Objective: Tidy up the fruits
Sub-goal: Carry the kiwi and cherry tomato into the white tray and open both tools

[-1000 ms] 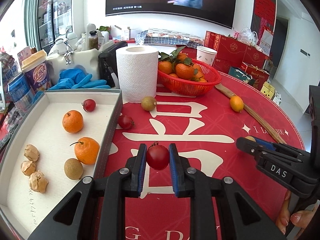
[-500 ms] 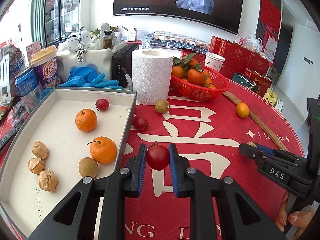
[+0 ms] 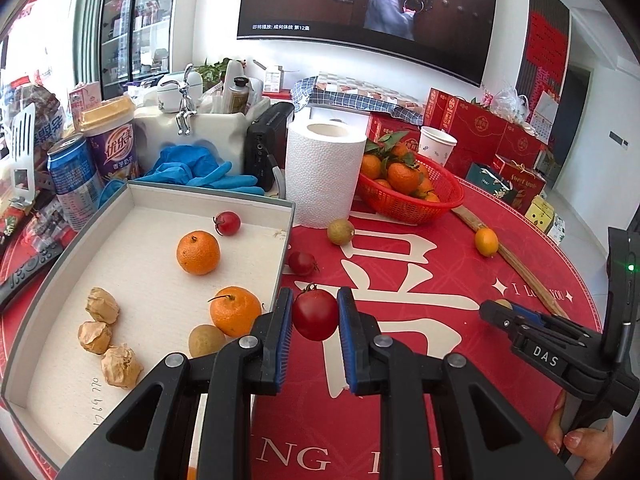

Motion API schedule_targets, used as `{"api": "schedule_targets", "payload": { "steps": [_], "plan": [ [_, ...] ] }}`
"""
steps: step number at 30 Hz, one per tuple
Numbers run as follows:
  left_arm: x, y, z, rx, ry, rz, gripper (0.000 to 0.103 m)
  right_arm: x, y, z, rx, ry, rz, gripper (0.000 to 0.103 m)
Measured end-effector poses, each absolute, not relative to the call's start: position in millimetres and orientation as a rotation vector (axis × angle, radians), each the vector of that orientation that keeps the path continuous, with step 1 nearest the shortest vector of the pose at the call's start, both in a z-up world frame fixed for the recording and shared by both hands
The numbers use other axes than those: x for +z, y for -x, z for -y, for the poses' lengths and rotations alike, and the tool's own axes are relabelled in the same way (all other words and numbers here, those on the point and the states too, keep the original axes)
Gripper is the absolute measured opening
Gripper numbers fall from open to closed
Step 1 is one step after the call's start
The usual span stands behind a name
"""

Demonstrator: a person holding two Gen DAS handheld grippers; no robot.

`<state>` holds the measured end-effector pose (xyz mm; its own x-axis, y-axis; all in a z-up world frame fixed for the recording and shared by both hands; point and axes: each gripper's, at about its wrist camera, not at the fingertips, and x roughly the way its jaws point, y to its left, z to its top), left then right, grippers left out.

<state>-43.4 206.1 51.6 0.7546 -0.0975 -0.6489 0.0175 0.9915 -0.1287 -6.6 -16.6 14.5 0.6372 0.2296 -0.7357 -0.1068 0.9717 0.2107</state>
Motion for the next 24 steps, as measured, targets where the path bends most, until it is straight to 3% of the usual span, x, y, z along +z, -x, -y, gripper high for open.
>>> {"api": "schedule_targets", "payload": {
  "steps": [10, 24],
  "plan": [
    [61.0, 50.1, -228.3, -0.05, 0.155, -0.691, 0.024, 17.0, 14.2, -7.5, 0.21, -0.141, -0.88, 0.029],
    [60.7, 52.9, -300.6, 0.07, 0.244, -0.692, 0.024, 37.4, 9.7, -115.1, 0.381, -0.019, -0.895, 0.029]
  ]
}}
